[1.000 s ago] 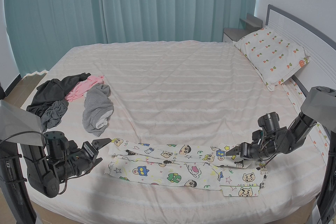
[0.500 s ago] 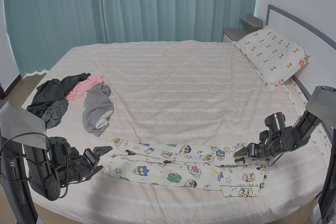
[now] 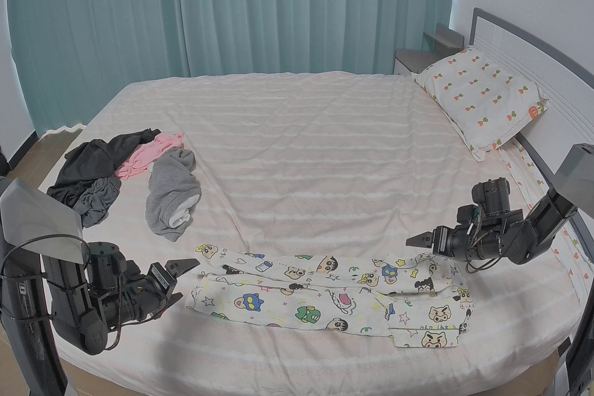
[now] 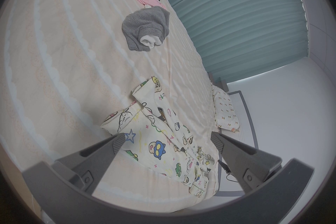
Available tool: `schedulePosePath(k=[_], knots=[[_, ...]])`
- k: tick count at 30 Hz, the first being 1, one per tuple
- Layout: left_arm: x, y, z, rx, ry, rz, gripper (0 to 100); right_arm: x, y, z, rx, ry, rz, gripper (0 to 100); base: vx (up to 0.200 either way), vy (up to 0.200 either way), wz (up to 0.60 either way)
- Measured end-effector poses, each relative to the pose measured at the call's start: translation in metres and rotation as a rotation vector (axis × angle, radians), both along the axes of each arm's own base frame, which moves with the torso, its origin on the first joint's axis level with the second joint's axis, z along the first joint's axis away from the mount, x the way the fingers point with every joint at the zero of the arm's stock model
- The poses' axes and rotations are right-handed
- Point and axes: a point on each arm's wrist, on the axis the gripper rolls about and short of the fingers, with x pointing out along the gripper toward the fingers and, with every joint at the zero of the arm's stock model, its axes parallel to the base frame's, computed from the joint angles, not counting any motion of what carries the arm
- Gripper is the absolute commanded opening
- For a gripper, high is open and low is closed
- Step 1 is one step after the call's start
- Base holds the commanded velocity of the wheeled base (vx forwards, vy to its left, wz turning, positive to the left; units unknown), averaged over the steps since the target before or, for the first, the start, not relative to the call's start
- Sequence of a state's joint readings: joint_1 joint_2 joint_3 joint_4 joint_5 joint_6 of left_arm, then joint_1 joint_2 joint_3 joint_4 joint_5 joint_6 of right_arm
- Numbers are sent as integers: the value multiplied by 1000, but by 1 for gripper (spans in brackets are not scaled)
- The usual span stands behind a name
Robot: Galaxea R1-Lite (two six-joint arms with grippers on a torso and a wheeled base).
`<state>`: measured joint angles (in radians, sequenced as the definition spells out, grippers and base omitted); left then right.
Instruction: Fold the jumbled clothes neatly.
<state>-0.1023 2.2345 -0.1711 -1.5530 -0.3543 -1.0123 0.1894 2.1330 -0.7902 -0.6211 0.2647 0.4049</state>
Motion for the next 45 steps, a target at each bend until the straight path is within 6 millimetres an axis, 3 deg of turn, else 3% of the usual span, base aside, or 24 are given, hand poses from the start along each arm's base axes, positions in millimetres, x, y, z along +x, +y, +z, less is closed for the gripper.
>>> schedulePosePath(k=[7, 14, 19, 27, 37, 45], knots=[[1, -1, 0, 0, -1, -2, 100, -2, 32, -6, 13, -6, 66, 100, 0, 0, 0], [1, -1, -1, 0, 0, -3, 100, 6, 43, -25, -15, 86, 84, 100, 0, 0, 0], [1, -1, -1, 1, 1, -4, 100, 12, 33, -36, -60, 221, 66, 100, 0, 0, 0], [0, -1, -3, 38, -7, -22, 100, 26, -1, -55, -141, 261, -19, 100, 0, 0, 0], [-1, -1, -5, 42, -1, -24, 100, 23, -6, -68, -196, 290, -29, 100, 0, 0, 0], [-1, -1, -5, 42, -2, -24, 100, 14, -6, -57, -196, 285, -27, 100, 0, 0, 0]])
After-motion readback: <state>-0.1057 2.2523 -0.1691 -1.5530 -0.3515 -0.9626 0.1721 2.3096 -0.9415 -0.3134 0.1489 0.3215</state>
